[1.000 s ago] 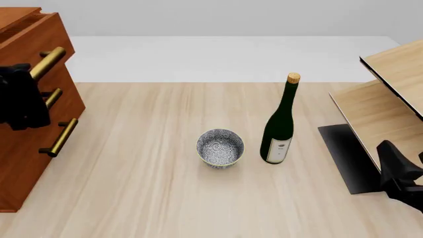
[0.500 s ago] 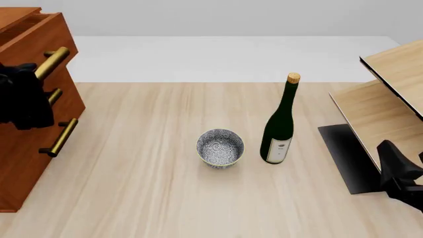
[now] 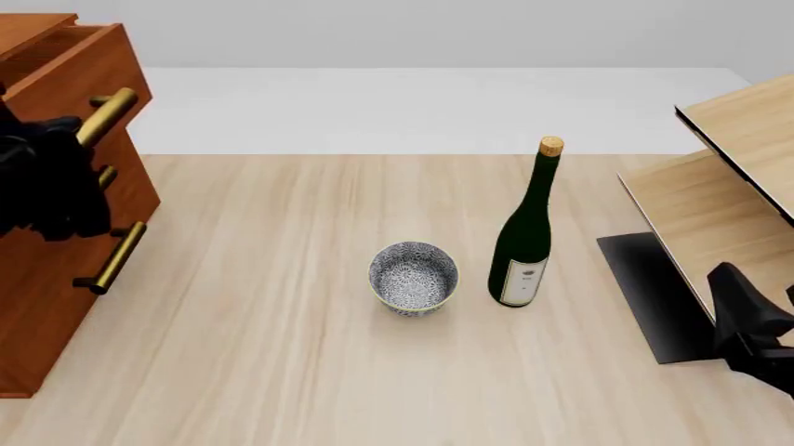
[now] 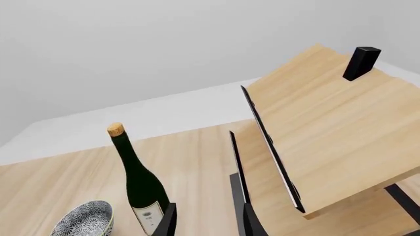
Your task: Close the bottom drawer of the cabinet and open the top drawer.
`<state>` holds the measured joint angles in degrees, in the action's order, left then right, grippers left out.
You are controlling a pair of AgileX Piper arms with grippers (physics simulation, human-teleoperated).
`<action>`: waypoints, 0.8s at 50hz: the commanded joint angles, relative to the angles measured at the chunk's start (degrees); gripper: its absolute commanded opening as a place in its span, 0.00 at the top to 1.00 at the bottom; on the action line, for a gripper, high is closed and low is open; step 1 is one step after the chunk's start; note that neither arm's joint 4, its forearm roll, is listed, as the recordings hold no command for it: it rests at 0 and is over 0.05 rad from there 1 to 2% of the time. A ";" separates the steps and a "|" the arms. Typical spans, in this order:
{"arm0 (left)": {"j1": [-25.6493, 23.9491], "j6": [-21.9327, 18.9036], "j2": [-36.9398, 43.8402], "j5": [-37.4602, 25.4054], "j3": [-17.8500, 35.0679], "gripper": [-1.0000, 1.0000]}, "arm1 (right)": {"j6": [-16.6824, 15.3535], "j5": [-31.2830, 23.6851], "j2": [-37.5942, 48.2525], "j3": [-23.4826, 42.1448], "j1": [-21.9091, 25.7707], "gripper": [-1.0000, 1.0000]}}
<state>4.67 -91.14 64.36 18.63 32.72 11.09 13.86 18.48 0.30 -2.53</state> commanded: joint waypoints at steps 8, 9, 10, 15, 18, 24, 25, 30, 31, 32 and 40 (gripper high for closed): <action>-1.43 0.21 2.36 1.97 4.06 0.00 | 0.14 0.24 0.30 -0.01 -0.07 0.00; -1.43 0.38 2.34 1.71 4.16 0.00 | 0.19 0.32 0.40 0.00 -0.10 0.00; -1.42 0.25 2.36 1.86 4.09 0.00 | 0.19 0.27 0.34 0.00 -0.10 0.00; -1.46 0.46 2.61 1.82 3.91 0.00 | 0.20 0.18 0.26 0.03 -0.10 0.00; -1.41 0.59 2.67 1.80 3.90 0.00 | 0.25 0.42 0.51 0.03 -0.19 0.00; -1.39 0.70 2.76 1.77 3.86 0.00 | 0.27 0.55 0.60 -0.02 -0.18 0.00; -1.38 0.76 2.77 1.73 3.86 0.00 | 0.26 0.56 0.60 -0.03 -0.17 0.00; -1.41 0.93 2.80 1.57 3.77 0.00 | 0.30 1.04 1.06 -0.07 -0.26 0.00; -1.49 1.19 2.78 1.35 3.93 0.00 | 0.32 1.14 1.16 -0.07 -0.30 0.00; -1.54 1.44 2.76 1.15 4.08 0.00 | 0.32 1.14 1.15 -0.07 -0.31 0.00; -2.22 3.08 2.84 0.05 4.22 0.00 | 0.35 1.21 1.24 -0.07 -0.36 0.00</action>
<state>2.98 -89.43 67.10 19.49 36.61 11.39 14.77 19.42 0.25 -2.79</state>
